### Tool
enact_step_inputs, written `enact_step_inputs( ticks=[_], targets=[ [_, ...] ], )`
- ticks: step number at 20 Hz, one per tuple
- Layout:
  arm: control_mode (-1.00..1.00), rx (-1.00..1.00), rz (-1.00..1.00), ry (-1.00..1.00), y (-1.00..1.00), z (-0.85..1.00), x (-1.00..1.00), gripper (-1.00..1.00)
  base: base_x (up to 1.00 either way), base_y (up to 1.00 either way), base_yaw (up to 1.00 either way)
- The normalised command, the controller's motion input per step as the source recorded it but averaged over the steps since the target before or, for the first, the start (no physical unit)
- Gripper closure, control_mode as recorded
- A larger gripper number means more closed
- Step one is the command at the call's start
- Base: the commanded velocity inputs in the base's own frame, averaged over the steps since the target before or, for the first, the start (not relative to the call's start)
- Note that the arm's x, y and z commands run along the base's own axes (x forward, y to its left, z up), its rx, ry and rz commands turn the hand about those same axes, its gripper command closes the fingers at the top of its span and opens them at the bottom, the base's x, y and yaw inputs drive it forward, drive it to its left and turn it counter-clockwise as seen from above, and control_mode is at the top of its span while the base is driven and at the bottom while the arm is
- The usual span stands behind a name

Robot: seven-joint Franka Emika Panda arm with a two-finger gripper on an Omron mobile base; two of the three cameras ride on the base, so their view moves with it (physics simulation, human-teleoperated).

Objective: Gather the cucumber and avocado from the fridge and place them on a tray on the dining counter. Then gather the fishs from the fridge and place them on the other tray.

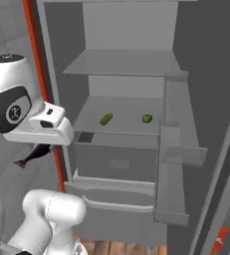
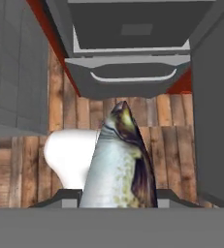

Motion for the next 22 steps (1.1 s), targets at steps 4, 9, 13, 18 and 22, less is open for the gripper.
enact_step_inputs(
  ticks=[4, 9, 13, 18, 22],
  targets=[
    [1.00, 0.00, 0.00, 0.00, 0.00, 0.00, 0.00, 1.00, -0.91, -0.04, -0.35],
    [1.00, 0.00, 0.00, 0.00, 0.00, 0.00, 0.00, 1.00, -0.97, 0.00, -0.50],
    [1.00, 0.00, 0.00, 0.00, 0.00, 0.00, 0.00, 1.00, -0.99, 0.00, -0.61],
    [1.00, 0.00, 0.00, 0.00, 0.00, 0.00, 0.00, 1.00, -0.93, 0.00, -0.76],
    [1.00, 0.00, 0.00, 0.00, 0.00, 0.00, 0.00, 1.00, -0.93, 0.00, -0.77]
  ],
)
